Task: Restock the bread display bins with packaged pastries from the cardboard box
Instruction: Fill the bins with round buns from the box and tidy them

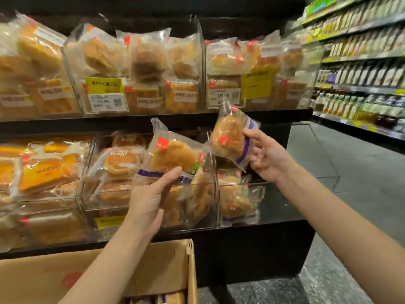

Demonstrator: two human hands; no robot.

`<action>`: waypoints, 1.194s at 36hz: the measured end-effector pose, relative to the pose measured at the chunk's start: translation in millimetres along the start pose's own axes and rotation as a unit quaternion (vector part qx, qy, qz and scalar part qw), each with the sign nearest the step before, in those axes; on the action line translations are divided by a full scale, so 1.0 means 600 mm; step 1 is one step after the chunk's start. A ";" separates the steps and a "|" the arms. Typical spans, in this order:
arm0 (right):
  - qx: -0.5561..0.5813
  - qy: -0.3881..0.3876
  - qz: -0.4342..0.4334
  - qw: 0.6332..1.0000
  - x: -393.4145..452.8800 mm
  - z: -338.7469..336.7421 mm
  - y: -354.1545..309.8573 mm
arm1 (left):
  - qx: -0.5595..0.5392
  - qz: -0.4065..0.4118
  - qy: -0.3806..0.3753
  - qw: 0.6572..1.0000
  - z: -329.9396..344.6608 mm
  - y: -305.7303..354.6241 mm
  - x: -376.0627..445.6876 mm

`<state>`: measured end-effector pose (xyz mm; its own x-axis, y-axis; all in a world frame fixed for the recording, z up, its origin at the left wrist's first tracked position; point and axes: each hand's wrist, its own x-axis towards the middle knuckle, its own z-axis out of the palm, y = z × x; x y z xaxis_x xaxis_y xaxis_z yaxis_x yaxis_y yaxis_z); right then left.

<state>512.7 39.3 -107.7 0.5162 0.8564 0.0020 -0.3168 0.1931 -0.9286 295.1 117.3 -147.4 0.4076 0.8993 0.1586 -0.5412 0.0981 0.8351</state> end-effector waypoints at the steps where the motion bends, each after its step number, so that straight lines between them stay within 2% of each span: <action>1: 0.002 0.021 -0.004 1.000 0.000 -0.008 -0.007 | -0.004 0.005 -0.003 1.000 0.012 -0.003 0.004; 5: 0.033 0.067 -0.005 0.997 0.001 -0.039 -0.019 | -0.051 0.009 -0.014 0.999 0.061 -0.020 0.018; 12: 0.103 0.071 0.004 0.992 0.007 -0.095 -0.014 | -0.099 0.005 -0.017 0.995 0.166 -0.063 0.049; 16: 0.054 0.057 -0.019 0.997 0.018 -0.125 -0.030 | -0.101 0.021 -0.041 0.994 0.213 -0.093 0.081; 20: 0.013 0.105 -0.016 0.994 0.032 -0.148 -0.033 | -0.161 -0.076 -0.076 0.981 0.247 -0.119 0.113; 22: 0.014 0.104 -0.017 0.994 0.042 -0.152 -0.026 | -0.135 -0.103 -0.073 0.983 0.255 -0.136 0.127; 24: -0.027 0.113 -0.019 0.993 0.051 -0.152 -0.017 | -0.095 -0.119 -0.081 0.985 0.259 -0.153 0.137; 26: -0.134 0.130 -0.032 0.982 0.057 -0.153 -0.012 | -0.083 -0.131 -0.068 0.986 0.256 -0.165 0.150; 30: -0.367 0.162 -0.108 0.910 0.087 -0.167 -0.013 | -0.081 -0.135 -0.047 0.986 0.250 -0.175 0.175; 33: -0.422 0.120 -0.116 0.891 0.113 -0.177 -0.019 | -0.075 -0.130 -0.031 0.988 0.248 -0.186 0.182; 36: -0.476 0.048 -0.069 0.876 0.126 -0.184 -0.033 | -0.039 -0.144 -0.027 0.988 0.244 -0.194 0.183; 38: -0.470 0.012 -0.028 0.882 0.132 -0.187 -0.036 | -0.010 -0.150 -0.053 0.987 0.240 -0.199 0.183; 41: -0.468 -0.013 0.011 0.883 0.143 -0.189 -0.030 | 0.028 -0.148 -0.076 0.986 0.239 -0.199 0.179; 43: -0.469 0.001 0.016 0.883 0.151 -0.193 -0.029 | 0.035 -0.155 -0.067 0.985 0.240 -0.197 0.179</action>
<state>656.8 58.0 -134.3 0.5206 0.8533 -0.0300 0.4662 -0.3135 -0.8273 508.9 140.7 -153.2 0.6417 0.7656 -0.0461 -0.3253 0.3261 0.8876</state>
